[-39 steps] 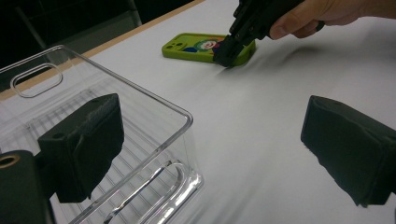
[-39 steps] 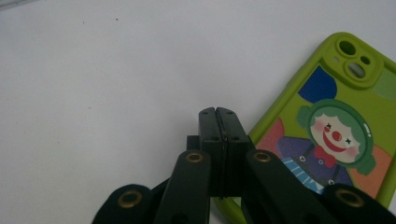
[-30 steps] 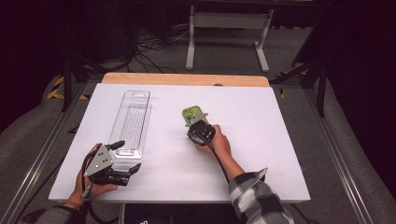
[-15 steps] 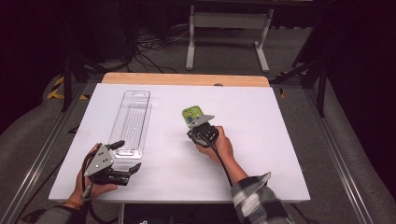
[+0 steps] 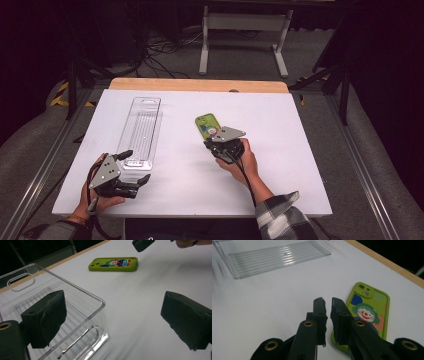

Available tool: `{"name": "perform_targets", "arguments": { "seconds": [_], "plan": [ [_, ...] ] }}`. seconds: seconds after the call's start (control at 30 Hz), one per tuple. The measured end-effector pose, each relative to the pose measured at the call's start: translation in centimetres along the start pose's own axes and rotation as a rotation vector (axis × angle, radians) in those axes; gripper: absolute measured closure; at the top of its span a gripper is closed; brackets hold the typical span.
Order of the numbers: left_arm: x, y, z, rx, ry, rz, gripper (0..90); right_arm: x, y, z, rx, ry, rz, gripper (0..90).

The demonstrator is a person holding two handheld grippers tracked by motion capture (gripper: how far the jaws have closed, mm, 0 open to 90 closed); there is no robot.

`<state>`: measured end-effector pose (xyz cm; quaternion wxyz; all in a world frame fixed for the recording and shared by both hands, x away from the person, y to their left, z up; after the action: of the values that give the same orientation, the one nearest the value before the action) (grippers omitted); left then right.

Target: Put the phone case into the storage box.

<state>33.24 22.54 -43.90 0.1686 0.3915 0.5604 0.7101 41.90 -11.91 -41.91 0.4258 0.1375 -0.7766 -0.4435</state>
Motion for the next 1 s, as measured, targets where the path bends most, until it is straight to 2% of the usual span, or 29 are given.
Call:
{"name": "perform_targets", "arguments": {
  "seconds": [0.2, 0.3, 0.33, 0.4, 0.47, 0.5, 0.53, 0.67, 0.7, 0.73, 1.0],
  "plan": [
    [0.0, -0.2, -0.2, -0.007, -0.003, 0.011, 7.3, 1.4, 0.1, 0.0, 0.008, -0.015, -0.047, 76.6],
    [0.1, -0.2, -0.3, -0.010, 0.002, 0.009, 7.2, 1.9, 0.2, 0.2, 0.017, -0.038, -0.059, 72.2],
    [0.1, -0.2, -0.3, -0.010, 0.002, 0.011, 7.2, 2.1, 0.2, 0.2, 0.021, -0.050, -0.068, 68.9],
    [0.1, -0.3, -0.3, -0.011, 0.003, 0.011, 7.2, 2.5, 0.1, 0.2, 0.010, -0.043, -0.090, 61.1],
    [0.1, -0.2, -0.3, -0.013, 0.004, 0.010, 7.2, 2.7, 0.0, 0.2, 0.010, -0.053, -0.093, 58.6],
    [0.1, -0.2, -0.3, -0.016, 0.004, 0.009, 7.2, 3.2, -0.1, 0.2, 0.001, -0.069, -0.108, 51.3],
    [0.1, -0.2, -0.3, -0.017, 0.003, 0.011, 7.2, 3.2, -0.1, 0.2, 0.001, -0.069, -0.108, 51.3],
    [0.1, -0.3, -0.2, -0.017, 0.002, 0.013, 7.2, 3.9, -0.4, 0.0, -0.009, -0.080, -0.139, 41.1],
    [0.1, -0.3, -0.2, -0.017, 0.002, 0.013, 7.2, 3.9, -0.4, 0.0, -0.009, -0.080, -0.139, 41.1],
    [0.1, -0.3, -0.2, -0.012, 0.000, 0.015, 7.2, 4.2, -0.7, -0.1, -0.009, -0.098, -0.145, 33.2],
    [0.0, -0.3, -0.3, -0.021, 0.002, 0.020, 6.9, 4.8, -1.6, -0.3, -0.027, -0.145, -0.156, 11.5]
  ]
}}
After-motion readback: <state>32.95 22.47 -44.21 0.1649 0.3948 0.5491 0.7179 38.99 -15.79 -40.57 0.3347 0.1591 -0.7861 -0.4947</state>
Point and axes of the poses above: each handheld gripper's, and its own axes: x roughly backward along the jaws, y roughly out of its top, z roughly to its left, the point moved 1 cm from there along -x, roughly forward along the jaws, and after that the axes turned 5 degrees about x, right-handed, at the moved point
